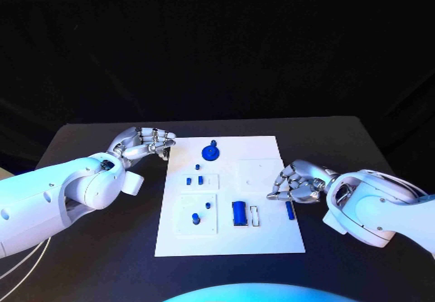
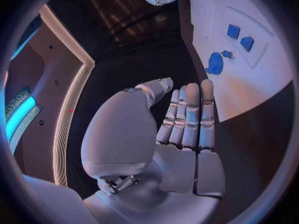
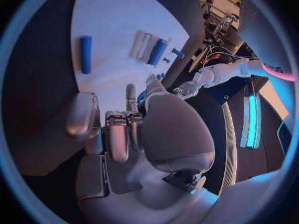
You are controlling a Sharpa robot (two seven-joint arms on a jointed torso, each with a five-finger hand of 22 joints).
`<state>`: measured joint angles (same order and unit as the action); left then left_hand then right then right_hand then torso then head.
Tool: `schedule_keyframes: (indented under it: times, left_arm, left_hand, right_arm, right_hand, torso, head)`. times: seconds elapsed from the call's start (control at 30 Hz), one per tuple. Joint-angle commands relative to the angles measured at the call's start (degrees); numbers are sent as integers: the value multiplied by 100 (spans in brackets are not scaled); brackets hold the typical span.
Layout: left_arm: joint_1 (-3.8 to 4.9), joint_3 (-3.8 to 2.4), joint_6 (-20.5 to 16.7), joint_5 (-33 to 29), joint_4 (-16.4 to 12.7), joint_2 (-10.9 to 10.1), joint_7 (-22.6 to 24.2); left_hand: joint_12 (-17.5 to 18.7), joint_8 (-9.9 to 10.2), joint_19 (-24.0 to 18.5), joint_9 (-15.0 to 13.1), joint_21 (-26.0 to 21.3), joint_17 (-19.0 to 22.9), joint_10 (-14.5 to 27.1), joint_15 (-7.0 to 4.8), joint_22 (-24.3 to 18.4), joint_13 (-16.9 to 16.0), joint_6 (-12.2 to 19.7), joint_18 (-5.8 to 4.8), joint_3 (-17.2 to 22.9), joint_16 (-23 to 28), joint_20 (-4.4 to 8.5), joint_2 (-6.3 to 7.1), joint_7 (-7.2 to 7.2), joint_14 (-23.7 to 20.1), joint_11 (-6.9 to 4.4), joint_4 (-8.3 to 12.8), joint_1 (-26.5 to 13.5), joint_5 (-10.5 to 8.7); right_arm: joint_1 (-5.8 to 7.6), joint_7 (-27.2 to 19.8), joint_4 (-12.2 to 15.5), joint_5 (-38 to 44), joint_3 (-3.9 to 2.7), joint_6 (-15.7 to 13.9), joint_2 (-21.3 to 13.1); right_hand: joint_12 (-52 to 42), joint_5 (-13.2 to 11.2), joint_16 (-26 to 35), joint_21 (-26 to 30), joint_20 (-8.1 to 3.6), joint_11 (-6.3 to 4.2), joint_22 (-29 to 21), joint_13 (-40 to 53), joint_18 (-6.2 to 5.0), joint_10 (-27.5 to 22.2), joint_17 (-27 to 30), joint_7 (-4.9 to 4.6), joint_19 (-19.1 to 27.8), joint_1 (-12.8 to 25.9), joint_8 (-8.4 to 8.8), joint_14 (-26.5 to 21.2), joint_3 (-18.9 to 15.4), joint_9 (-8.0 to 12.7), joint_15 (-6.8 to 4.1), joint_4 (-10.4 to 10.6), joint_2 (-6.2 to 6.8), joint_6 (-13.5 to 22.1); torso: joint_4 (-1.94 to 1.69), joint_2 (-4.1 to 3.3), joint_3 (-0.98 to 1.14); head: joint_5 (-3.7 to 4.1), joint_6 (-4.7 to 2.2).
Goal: Assemble the parts on the task board
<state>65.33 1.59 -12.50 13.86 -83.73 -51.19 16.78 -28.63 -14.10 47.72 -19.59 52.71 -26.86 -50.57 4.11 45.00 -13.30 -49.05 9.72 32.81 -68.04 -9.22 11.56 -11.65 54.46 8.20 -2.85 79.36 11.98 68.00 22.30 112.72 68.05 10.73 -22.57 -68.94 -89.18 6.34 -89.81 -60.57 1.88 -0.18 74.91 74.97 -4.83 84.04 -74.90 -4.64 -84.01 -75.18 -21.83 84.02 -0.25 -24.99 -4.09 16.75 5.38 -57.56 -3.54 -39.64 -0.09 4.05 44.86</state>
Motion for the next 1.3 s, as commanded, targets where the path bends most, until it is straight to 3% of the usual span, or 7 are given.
schedule_keyframes:
  times: [0.03, 0.23, 0.33, 0.47, 0.77, 0.97, 1.3]
  left_arm:
    - [0, -4, 128, -144, -39, 2, 172]
    - [-2, -4, 171, -217, -54, -12, 250]
    - [-4, -4, 179, -230, -52, -13, 265]
    - [-7, -4, 192, -242, -56, -11, 278]
    - [-11, -4, 238, -252, -65, -13, 332]
    - [-11, -4, 247, -259, -77, -29, 355]
    - [-12, -4, 241, -265, -78, -53, 334]
  left_hand:
    - [-51, -26, 9, 7, -71, -1, 42, 10, -36, 5, 58, 79, -29, -36, -54, 22, -2, -39, -7, -87, -100, 13]
    - [-142, -80, 82, -3, -320, -19, 109, 28, -217, -6, 117, 81, -305, -93, -88, 132, 9, -55, -7, -357, -318, -25]
    - [-157, -87, 99, -4, -352, -20, 118, 29, -241, -9, 126, 81, -343, -99, -89, 142, 9, -58, -7, -390, -327, -26]
    - [-180, -96, 128, -4, -403, -22, 132, 30, -279, -13, 144, 81, -404, -109, -91, 151, 10, -62, -8, -446, -340, -25]
    - [-267, -143, 225, -11, -576, -25, 187, 34, -409, -30, 183, 80, -699, -136, -96, 207, 13, -79, -13, -672, -374, -19]
    - [-302, -159, 260, -11, -639, -25, 211, 36, -454, -36, 201, 79, -823, -144, -97, 196, 15, -89, -11, -776, -370, -13]
    - [-314, -166, 273, -12, -660, -25, 219, 36, -469, -38, 204, 79, -851, -147, -97, 170, 15, -92, -11, -809, -350, -8]
  right_arm:
    - [50, -305, -80, 96, 9, 14, -233]
    - [74, -139, -117, 773, 34, 265, -574]
    - [67, -22, -77, 1046, 51, 325, -653]
    - [33, 169, -20, 1349, 79, 426, -721]
    - [-154, 389, -23, 1520, 107, 480, -663]
    - [-361, 480, -94, 1603, 112, 428, -460]
    - [-450, 535, -164, 1739, 112, 425, -243]
  right_hand:
    - [28, -86, -19, -14, 40, 55, 827, 1439, 56, 543, -1510, -15, -226, -26, 48, 598, 73, 9, 64, -6, 129, 22]
    - [51, -225, -19, -37, 56, 61, 838, 1426, 57, 531, -1510, -18, -230, -10, 61, 598, 131, 6, 72, 2, 233, -13]
    - [57, -251, -19, -40, 59, 55, 841, 1422, 57, 528, -1510, -9, -230, 2, 46, 598, 155, -4, 71, 4, 262, -56]
    - [56, -280, -19, -74, 56, 34, 853, 1423, 59, 529, -1510, 20, -237, 55, 5, 598, 192, -26, 57, 9, 297, -148]
    - [61, -291, -19, -77, 44, 11, 858, 1421, 58, 527, -1510, 44, -240, 175, -22, 598, 218, -44, 37, 18, 327, -208]
    - [58, -286, -19, -71, 40, 6, 858, 1423, 58, 529, -1510, 50, -240, 237, -23, 598, 231, -48, 32, 18, 321, -215]
    - [49, -278, -19, -81, 34, -3, 863, 1428, 59, 533, -1510, 62, -243, 308, -32, 598, 263, -54, 24, 19, 290, -238]
  torso:
    - [3, -3, -8]
    - [8, -6, 21]
    - [16, 3, 24]
    - [2, -4, 10]
    - [-4, -9, 6]
    - [-10, -9, 11]
    - [-6, -8, 8]
  head:
    - [80, -14]
    - [181, -16]
    - [195, 3]
    - [273, 9]
    - [307, 25]
    - [271, 49]
    - [263, 68]
